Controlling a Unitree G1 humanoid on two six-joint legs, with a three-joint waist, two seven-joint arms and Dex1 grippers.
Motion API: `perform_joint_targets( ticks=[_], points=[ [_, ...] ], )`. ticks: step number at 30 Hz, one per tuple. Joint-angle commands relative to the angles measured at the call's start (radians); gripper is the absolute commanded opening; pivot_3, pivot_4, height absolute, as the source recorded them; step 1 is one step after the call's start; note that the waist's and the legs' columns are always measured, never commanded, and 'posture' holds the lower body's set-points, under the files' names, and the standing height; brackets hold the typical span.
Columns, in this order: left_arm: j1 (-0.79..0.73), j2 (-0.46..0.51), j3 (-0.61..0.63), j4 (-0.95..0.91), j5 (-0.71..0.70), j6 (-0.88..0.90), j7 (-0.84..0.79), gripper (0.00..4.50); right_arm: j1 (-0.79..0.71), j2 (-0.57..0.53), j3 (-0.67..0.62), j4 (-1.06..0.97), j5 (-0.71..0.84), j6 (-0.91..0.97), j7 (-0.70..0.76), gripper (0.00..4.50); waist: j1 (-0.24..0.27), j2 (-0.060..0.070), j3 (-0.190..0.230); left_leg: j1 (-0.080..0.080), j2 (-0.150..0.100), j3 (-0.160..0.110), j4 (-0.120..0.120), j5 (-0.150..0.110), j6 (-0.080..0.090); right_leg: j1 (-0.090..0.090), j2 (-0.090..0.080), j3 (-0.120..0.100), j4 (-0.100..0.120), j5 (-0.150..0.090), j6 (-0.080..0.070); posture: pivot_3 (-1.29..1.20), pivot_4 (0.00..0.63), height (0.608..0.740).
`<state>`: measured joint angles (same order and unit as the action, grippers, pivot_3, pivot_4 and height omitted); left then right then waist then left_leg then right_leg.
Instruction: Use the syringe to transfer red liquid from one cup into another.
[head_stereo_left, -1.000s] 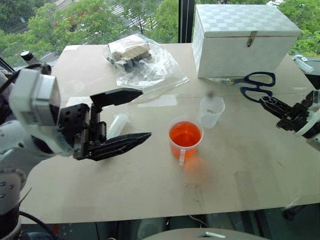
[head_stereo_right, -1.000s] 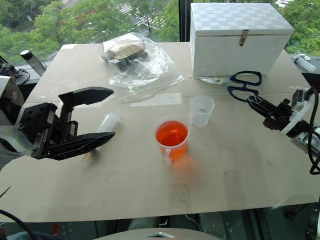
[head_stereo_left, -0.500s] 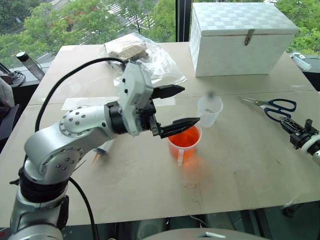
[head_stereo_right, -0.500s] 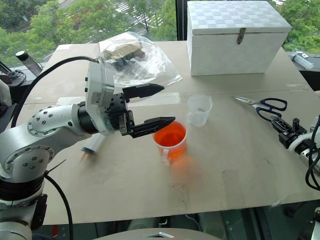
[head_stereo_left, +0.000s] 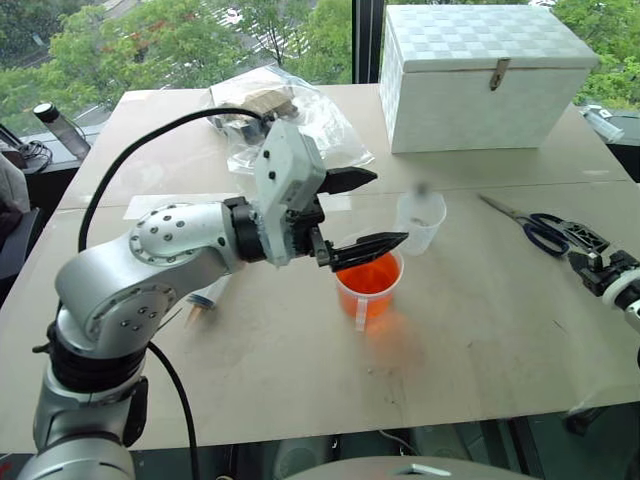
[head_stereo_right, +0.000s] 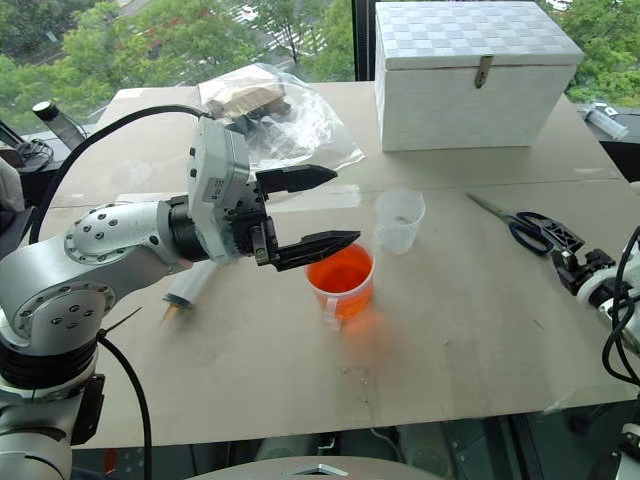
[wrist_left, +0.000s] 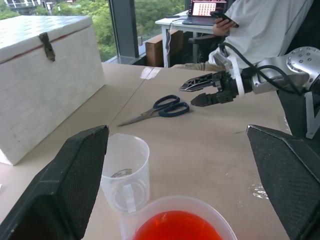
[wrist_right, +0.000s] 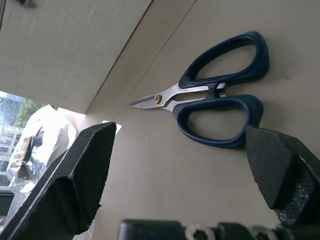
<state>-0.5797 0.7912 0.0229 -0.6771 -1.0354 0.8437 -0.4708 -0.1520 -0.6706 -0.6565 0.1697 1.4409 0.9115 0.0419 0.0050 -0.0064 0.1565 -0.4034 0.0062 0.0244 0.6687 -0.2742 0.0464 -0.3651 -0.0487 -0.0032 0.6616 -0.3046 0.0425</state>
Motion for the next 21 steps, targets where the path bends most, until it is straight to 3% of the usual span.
perform_joint_targets(
  ticks=[1,3,6,12,21],
  points=[
    [0.047,0.049,0.118,-0.007,-0.002,0.018,0.032,4.50,0.030,-0.107,0.023,-0.164,-0.059,0.033,0.225,4.42,-0.002,0.002,0.001,0.000,0.000,0.000,0.000,0.000,0.000,0.000,0.000,0.000,0.000,0.000,0.000,0.00,0.150,0.740],
    [0.088,0.081,0.176,0.012,-0.002,0.049,0.071,4.50,0.049,-0.183,0.071,-0.263,-0.098,0.050,0.398,4.42,-0.011,0.004,0.002,0.001,0.000,0.001,0.000,0.000,0.000,-0.001,0.000,0.001,0.000,0.000,0.000,0.00,0.150,0.740],
    [0.134,0.120,0.225,0.031,0.001,0.094,0.107,4.50,-0.006,-0.244,0.125,-0.339,-0.123,0.046,0.545,4.42,-0.018,0.001,0.004,0.002,0.001,0.000,0.000,0.000,0.000,0.000,0.001,0.001,0.001,0.000,0.000,0.00,0.150,0.740],
    [0.201,0.155,0.271,0.067,0.011,0.240,0.243,4.50,-0.335,-0.282,0.287,-0.457,-0.130,0.034,0.722,4.42,-0.017,0.000,0.006,0.003,0.001,0.000,0.000,0.000,0.000,0.001,0.000,0.001,0.001,0.000,0.000,0.00,0.150,0.740],
    [0.304,0.134,0.362,0.121,0.024,0.380,0.343,4.50,-0.482,-0.295,0.434,-0.560,-0.229,-0.011,0.990,4.42,0.010,-0.006,0.007,-0.015,-0.001,-0.004,0.004,0.000,0.000,-0.013,-0.005,-0.004,0.000,0.001,0.001,0.00,0.150,0.740]
  ],
)
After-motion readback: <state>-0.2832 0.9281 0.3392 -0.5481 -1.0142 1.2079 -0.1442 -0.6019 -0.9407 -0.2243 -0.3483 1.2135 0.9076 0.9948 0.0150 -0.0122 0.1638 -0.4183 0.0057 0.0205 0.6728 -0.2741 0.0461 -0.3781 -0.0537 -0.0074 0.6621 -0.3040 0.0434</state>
